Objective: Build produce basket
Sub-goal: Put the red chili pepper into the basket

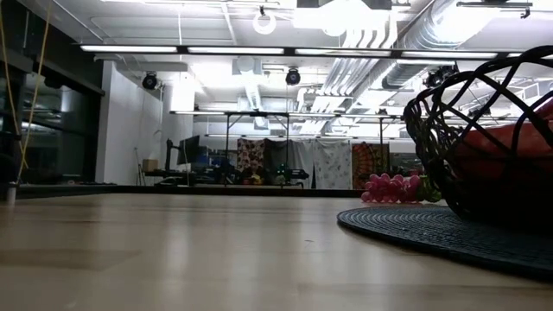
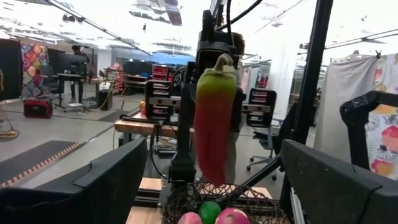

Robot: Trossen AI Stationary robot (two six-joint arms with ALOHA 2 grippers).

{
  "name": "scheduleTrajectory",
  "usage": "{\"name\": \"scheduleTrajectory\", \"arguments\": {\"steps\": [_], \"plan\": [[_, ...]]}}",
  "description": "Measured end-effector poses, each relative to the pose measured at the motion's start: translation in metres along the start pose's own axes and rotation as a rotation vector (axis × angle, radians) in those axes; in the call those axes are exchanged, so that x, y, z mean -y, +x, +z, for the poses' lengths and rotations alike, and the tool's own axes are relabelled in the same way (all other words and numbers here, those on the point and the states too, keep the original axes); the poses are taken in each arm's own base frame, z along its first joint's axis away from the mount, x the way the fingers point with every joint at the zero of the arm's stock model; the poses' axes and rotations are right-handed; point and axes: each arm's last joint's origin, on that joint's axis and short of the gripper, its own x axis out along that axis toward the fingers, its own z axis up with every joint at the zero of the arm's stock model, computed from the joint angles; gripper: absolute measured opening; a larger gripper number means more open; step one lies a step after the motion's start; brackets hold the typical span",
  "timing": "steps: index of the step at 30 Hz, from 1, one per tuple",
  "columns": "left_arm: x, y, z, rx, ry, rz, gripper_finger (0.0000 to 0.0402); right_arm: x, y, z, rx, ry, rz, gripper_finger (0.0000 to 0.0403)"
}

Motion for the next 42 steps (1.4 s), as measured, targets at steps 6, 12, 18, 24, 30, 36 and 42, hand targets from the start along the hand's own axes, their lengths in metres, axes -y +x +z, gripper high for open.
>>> {"name": "scheduleTrajectory", "arguments": {"steps": [6, 12, 18, 24, 30, 36, 42], "plan": [[-0.001, 0.0, 0.0, 0.001, -0.001, 0.017, 0.036, 0.0, -0.004, 0.003, -0.1, 0.127, -0.005, 0.0046], [-0.001, 0.0, 0.0, 0.002, -0.003, 0.025, 0.036, -0.008, -0.036, -0.003, -0.563, 0.105, -0.025, 0.0046], [-0.002, 0.0, 0.0, 0.004, 0.0, 0.055, 0.036, -0.023, -0.072, -0.043, -1.079, 0.044, 0.131, 0.0046], [-0.004, 0.0, -0.003, -0.023, 0.005, 0.109, 0.036, -0.027, -0.077, -0.072, -1.201, -0.261, 0.231, 0.0046], [-0.004, 0.0, -0.004, -0.04, 0.008, 0.111, 0.036, -0.021, -0.065, -0.096, -1.191, -0.383, 0.281, 0.0046], [-0.005, 0.0, -0.004, -0.033, 0.008, 0.152, 0.036, -0.019, -0.048, -0.114, -1.187, -0.437, 0.259, 0.0048], [-0.005, 0.0, -0.004, -0.033, 0.009, 0.156, 0.036, -0.022, -0.036, -0.128, -1.255, -0.478, 0.285, 0.0078]]}}
